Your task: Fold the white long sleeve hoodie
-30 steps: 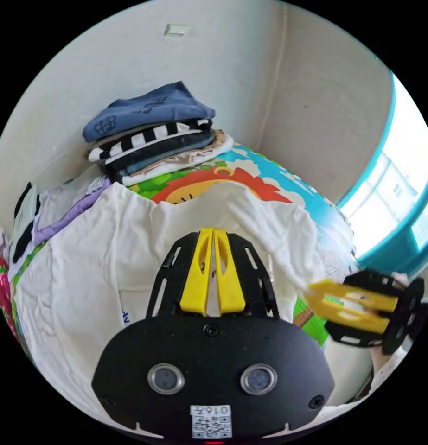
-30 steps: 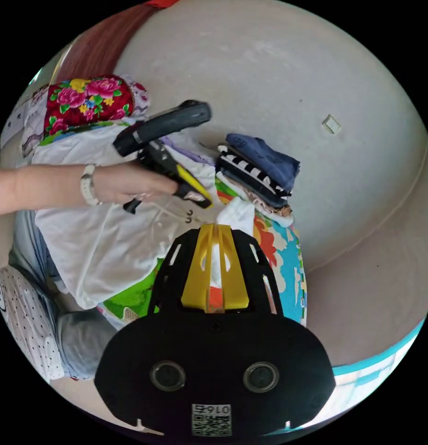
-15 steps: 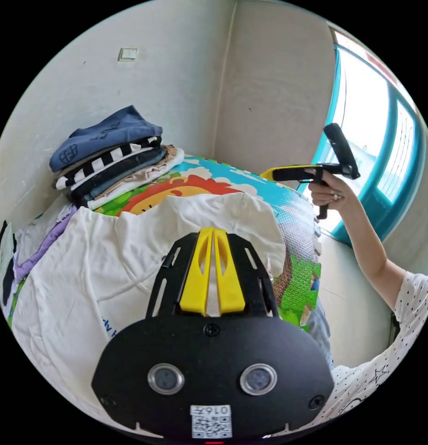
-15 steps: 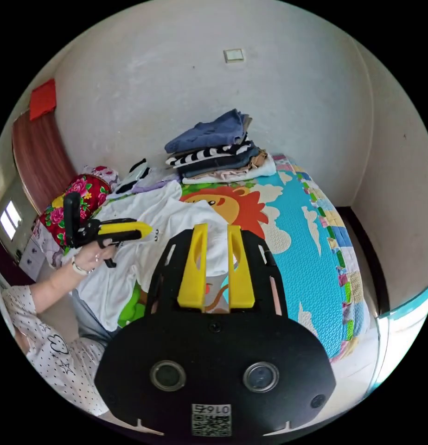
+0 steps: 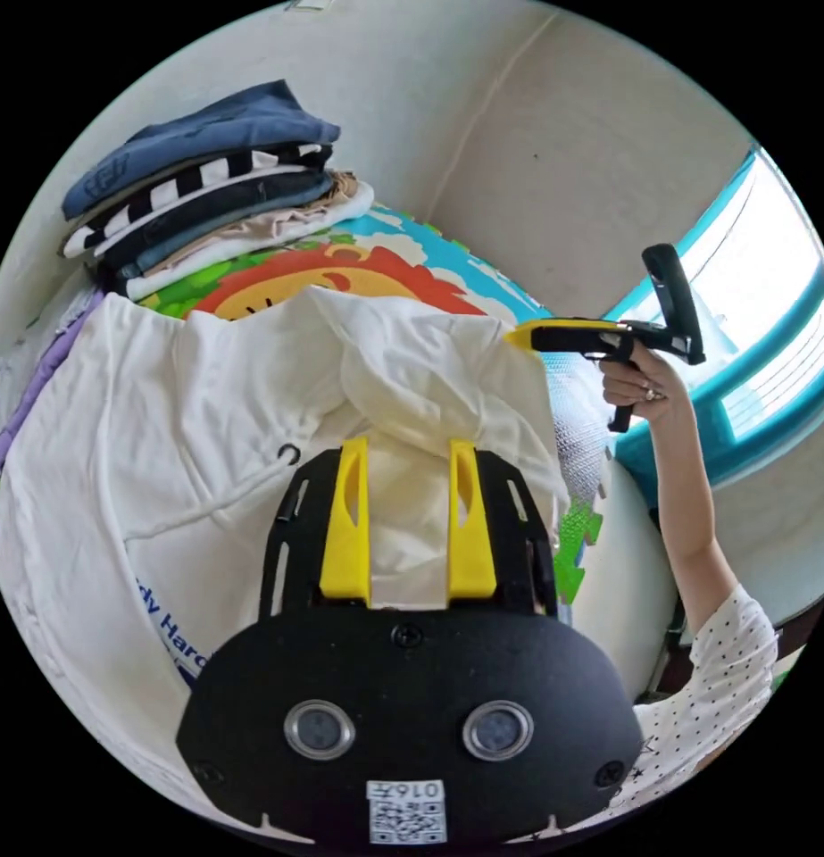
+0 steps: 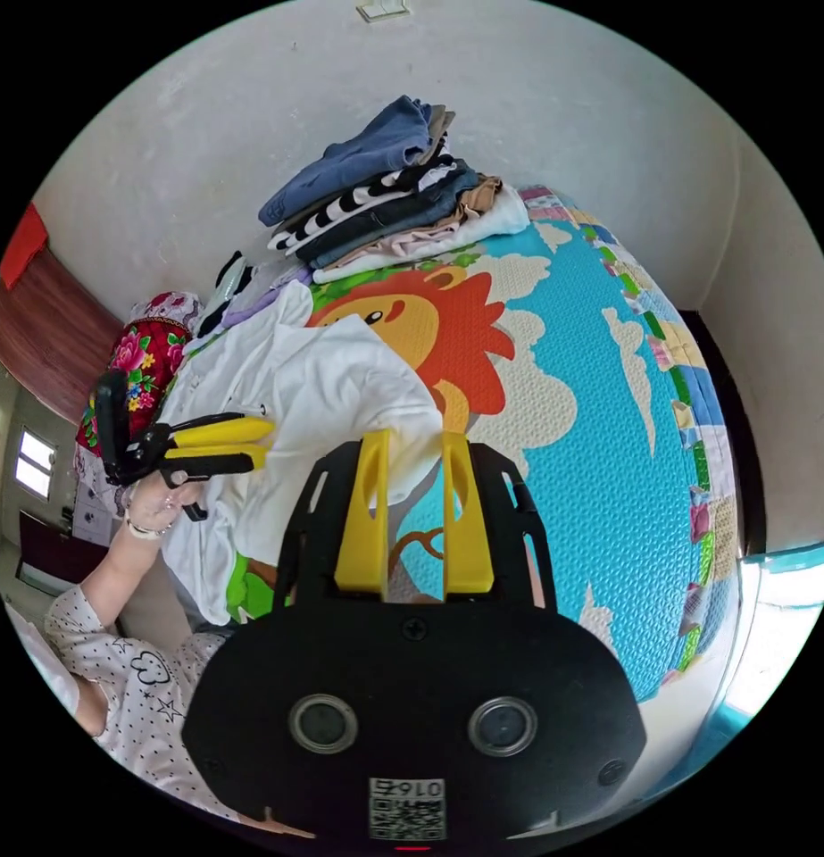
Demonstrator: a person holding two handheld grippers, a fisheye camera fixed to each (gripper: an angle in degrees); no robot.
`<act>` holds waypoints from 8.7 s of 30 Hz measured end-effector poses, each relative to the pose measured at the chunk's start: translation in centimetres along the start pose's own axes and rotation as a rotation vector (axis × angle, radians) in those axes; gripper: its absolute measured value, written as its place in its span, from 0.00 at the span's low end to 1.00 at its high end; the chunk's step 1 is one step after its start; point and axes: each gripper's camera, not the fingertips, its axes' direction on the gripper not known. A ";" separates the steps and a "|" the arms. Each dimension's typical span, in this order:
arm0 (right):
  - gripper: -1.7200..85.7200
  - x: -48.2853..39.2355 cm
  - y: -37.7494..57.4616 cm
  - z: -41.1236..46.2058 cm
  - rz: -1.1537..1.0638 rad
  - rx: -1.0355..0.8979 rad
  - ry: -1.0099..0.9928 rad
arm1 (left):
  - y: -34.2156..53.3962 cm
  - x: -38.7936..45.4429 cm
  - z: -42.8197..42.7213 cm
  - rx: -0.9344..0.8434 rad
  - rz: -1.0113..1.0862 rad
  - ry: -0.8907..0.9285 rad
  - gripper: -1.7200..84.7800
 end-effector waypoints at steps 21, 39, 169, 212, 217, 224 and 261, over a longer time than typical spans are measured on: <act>0.11 2.5 3.5 1.6 -0.015 0.042 0.091 | 1.2 -4.4 2.6 -0.023 0.022 0.347 0.16; 0.08 2.4 3.8 2.0 0.008 0.072 0.063 | -4.5 -5.5 -5.0 0.208 0.129 0.136 0.02; 0.11 -63.5 -4.2 -30.5 -0.371 0.341 0.138 | 8.6 -4.1 -39.5 0.086 0.082 -0.371 0.13; 0.09 -48.1 6.2 -35.6 -0.265 0.312 0.186 | 2.2 -22.7 -34.8 -0.036 -0.323 0.323 0.09; 0.09 -48.0 6.0 -35.5 -0.248 0.311 0.174 | 2.4 -16.8 -34.2 -0.110 -0.164 0.123 0.13; 0.09 -49.7 5.1 -34.6 -0.257 0.292 0.157 | 3.1 -7.1 -31.4 -0.149 0.019 -0.336 0.10; 0.02 -72.8 -4.1 -30.3 -0.442 0.251 0.121 | 11.2 -2.4 -44.3 0.255 0.030 -0.344 0.01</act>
